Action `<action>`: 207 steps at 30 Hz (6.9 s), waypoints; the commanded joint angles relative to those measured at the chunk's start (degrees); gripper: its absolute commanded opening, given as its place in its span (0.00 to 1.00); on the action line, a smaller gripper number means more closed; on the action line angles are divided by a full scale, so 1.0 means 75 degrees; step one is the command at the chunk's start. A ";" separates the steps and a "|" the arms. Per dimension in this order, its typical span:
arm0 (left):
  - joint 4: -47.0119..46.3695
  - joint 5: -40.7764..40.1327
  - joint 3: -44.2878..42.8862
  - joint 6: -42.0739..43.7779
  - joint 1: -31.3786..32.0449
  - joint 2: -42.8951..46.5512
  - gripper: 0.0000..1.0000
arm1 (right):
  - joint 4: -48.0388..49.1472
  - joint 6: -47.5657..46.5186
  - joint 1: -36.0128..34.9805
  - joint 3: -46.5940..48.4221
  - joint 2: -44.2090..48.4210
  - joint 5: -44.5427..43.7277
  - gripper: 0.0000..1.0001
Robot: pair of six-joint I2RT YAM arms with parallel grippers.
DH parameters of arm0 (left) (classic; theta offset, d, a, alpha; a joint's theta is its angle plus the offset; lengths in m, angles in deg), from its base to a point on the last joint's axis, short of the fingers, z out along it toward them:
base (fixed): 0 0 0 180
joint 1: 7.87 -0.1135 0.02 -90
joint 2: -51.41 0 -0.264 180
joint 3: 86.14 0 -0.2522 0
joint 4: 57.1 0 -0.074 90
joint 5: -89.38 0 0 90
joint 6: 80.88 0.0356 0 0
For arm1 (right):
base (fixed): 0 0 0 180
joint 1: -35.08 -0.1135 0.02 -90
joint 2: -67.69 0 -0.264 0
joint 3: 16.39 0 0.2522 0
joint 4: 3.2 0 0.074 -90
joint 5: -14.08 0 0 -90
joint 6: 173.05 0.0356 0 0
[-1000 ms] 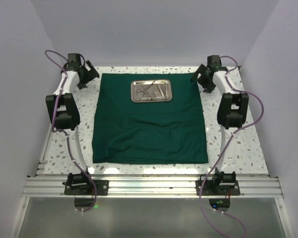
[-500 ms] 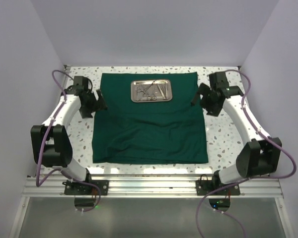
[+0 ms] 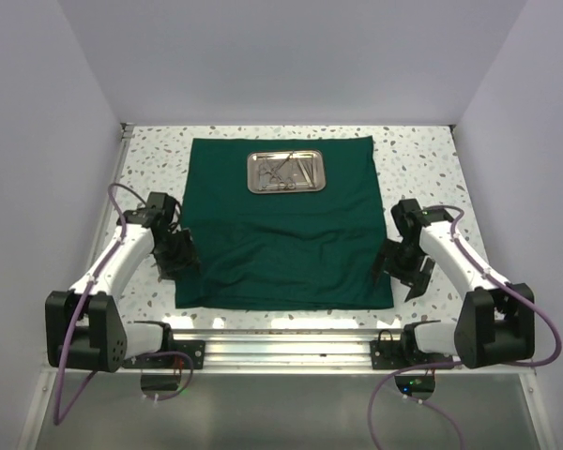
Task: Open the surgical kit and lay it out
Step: Smooth out the surgical kit at the center of the board.
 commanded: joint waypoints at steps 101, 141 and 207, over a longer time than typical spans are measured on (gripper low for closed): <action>-0.1470 -0.0479 -1.0257 0.0963 -0.0570 -0.9490 0.00 | 0.0592 -0.0257 0.0939 1.1512 -1.0119 -0.0354 0.00; -0.1599 -0.1792 -0.1073 -0.2926 0.2264 -0.0293 0.65 | 0.3654 0.0682 0.1173 0.1475 -0.1298 0.1403 0.98; -0.0416 -0.1877 -0.0380 -0.5426 0.5547 -0.1299 0.38 | 0.2643 -0.0643 0.0236 0.0767 -0.0722 0.1076 0.94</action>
